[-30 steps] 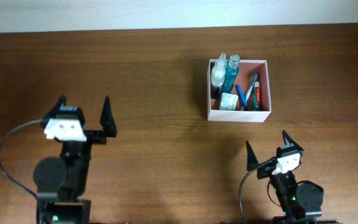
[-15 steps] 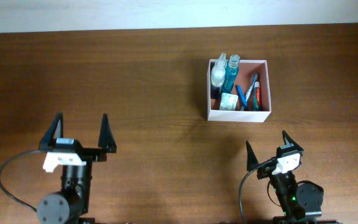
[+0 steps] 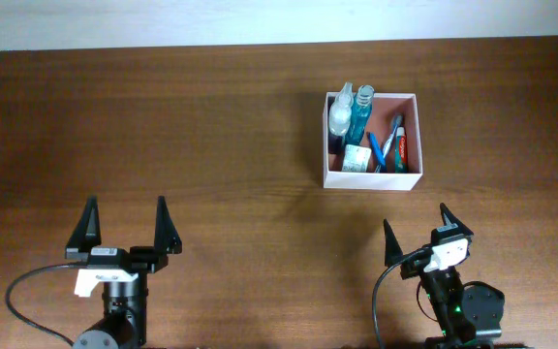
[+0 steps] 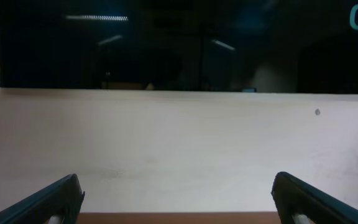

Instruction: Pack container

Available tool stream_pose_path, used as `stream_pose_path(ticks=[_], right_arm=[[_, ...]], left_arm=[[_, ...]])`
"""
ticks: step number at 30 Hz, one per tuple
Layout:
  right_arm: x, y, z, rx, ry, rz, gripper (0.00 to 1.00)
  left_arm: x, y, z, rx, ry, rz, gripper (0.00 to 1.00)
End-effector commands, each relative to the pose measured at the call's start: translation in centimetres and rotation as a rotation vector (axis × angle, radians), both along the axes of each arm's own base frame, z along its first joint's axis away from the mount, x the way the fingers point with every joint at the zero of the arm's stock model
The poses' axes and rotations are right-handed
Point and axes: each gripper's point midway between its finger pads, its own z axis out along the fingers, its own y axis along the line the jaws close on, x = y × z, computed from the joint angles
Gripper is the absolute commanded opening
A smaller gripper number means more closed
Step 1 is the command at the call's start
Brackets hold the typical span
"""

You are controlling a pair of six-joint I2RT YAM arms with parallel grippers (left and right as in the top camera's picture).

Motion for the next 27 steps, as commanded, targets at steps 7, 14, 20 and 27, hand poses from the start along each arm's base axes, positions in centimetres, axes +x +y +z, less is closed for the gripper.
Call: stream_pose_path(ticks=[7, 14, 20, 27], right_arm=[[0.0, 0.1, -0.3, 0.004, 0.010, 0.001, 0.99], [0.0, 0.1, -0.3, 0.004, 0.010, 0.001, 0.99], [0.0, 0.1, -0.3, 0.004, 0.010, 0.001, 0.99], [0.0, 0.1, -0.3, 0.004, 0.010, 0.001, 0.99]], left_arm=[[-1.1, 0.7, -0.6, -0.025, -0.049, 0.028, 0.99], [-1.5, 0.7, -1.1, -0.024, -0.078, 0.029, 0.99], [-1.5, 0.7, -1.3, -0.024, -0.082, 0.030, 1.00], [-1.3, 1.0, -1.9, -0.032, -0.072, 0.046, 0.99]])
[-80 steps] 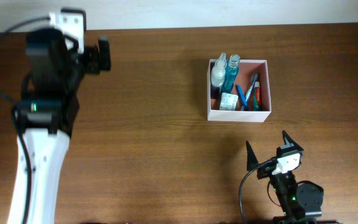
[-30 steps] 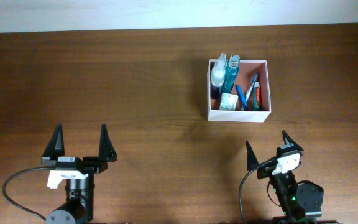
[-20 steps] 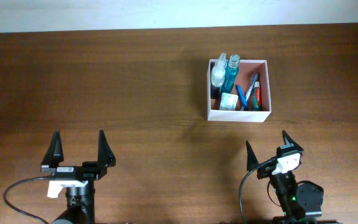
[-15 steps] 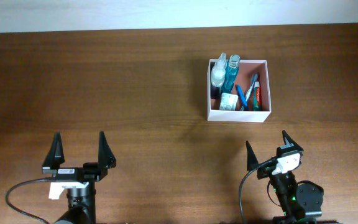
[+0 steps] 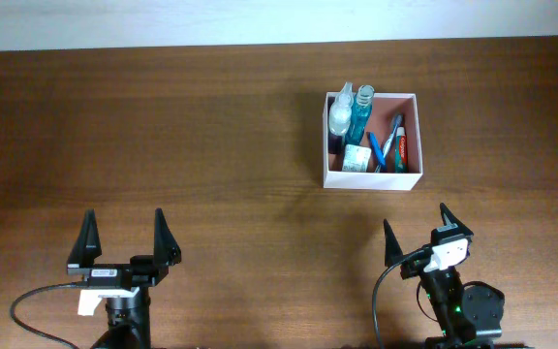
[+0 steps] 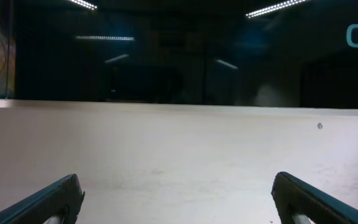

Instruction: Pack container

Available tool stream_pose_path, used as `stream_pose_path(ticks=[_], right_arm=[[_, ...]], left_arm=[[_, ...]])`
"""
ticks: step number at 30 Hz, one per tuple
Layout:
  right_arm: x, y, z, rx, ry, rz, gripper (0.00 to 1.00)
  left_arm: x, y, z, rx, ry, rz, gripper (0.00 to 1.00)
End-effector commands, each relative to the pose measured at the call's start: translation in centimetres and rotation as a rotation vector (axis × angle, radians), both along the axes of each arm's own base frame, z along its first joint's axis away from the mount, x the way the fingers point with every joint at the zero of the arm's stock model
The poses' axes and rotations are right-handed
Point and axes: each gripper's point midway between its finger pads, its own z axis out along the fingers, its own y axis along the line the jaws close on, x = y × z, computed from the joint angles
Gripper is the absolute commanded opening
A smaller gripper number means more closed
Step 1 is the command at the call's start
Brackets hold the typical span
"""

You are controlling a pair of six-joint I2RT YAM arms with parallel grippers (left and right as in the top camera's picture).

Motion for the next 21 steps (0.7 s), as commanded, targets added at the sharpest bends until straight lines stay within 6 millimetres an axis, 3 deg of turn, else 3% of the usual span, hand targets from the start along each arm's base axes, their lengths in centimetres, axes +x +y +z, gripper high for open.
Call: stream_pose_path(ticks=[1, 9, 21], right_arm=[[0.0, 0.1, -0.3, 0.004, 0.010, 0.001, 0.99], [0.0, 0.1, -0.3, 0.004, 0.010, 0.001, 0.99], [0.0, 0.1, -0.3, 0.004, 0.010, 0.001, 0.99]], left_arm=[[0.3, 0.6, -1.3, -0.022, 0.019, 0.029, 0.99], [0.9, 0.7, -2.4, -0.012, 0.071, 0.041, 0.99], [2.6, 0.7, -8.7, 0.005, 0.339, 0.042, 0.99]])
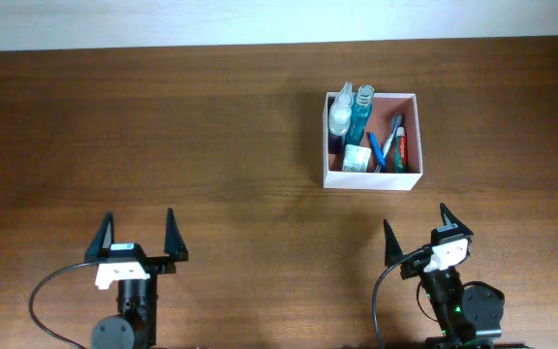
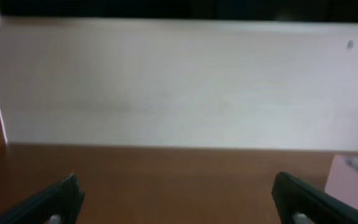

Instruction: Pack container

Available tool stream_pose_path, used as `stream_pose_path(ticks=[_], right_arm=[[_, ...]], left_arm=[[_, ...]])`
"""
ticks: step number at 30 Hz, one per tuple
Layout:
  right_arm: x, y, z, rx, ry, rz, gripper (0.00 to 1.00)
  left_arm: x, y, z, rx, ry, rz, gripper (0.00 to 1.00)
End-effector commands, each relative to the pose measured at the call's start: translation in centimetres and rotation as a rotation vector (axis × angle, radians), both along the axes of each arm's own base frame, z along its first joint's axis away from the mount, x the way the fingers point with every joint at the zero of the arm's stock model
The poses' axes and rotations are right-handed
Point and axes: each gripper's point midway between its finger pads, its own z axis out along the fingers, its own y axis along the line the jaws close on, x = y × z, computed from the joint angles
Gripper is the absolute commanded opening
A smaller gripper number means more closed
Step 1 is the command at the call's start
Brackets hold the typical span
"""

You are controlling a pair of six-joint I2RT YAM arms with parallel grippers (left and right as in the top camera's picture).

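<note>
A white box [image 1: 329, 136] with a pinkish inside stands on the brown table, right of centre. It holds two clear bottles [image 1: 351, 110], a small green-white packet, blue pens and a toothpaste tube [image 1: 402, 147]. My left gripper [image 1: 139, 230] is open near the front left, far from the box, with nothing between its fingers. My right gripper [image 1: 418, 231] stands open in front of the box, also empty. In the left wrist view the left gripper [image 2: 178, 193] frames bare table, and a corner of the box [image 2: 353, 180] shows at the right edge.
A white wall [image 2: 179, 81] runs along the table's far edge [image 1: 279, 47]. Both arm bases and their cables sit at the front edge.
My left gripper has shifted right and nearer the front edge, and its camera has tilted down: the table and a box corner now show where only wall and a dark window were.
The box stood packed throughout and my right arm stayed still. My left gripper was open at the front left facing the wall, then slightly lower with its view raised, and now sits further right with its view lowered onto the table.
</note>
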Motion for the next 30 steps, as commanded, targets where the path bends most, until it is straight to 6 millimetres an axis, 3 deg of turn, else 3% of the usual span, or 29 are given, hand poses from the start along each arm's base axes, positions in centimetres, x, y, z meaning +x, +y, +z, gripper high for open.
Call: stream_pose_path(ticks=[1, 11, 19, 30], right_arm=[[0.0, 0.1, -0.3, 0.004, 0.010, 0.001, 0.99], [0.0, 0.1, -0.3, 0.004, 0.010, 0.001, 0.99], [0.0, 0.1, -0.3, 0.004, 0.010, 0.001, 0.99], [0.0, 0.1, -0.3, 0.004, 0.010, 0.001, 0.99]], left_arm=[[0.1, 0.3, -1.4, 0.002, 0.053, 0.016, 1.00], [0.2, 0.5, -6.0, 0.010, 0.243, 0.025, 0.99], [0.1, 2.3, -6.0, 0.001, 0.242, 0.095, 0.99], [0.1, 2.3, -6.0, 0.001, 0.242, 0.095, 0.99]])
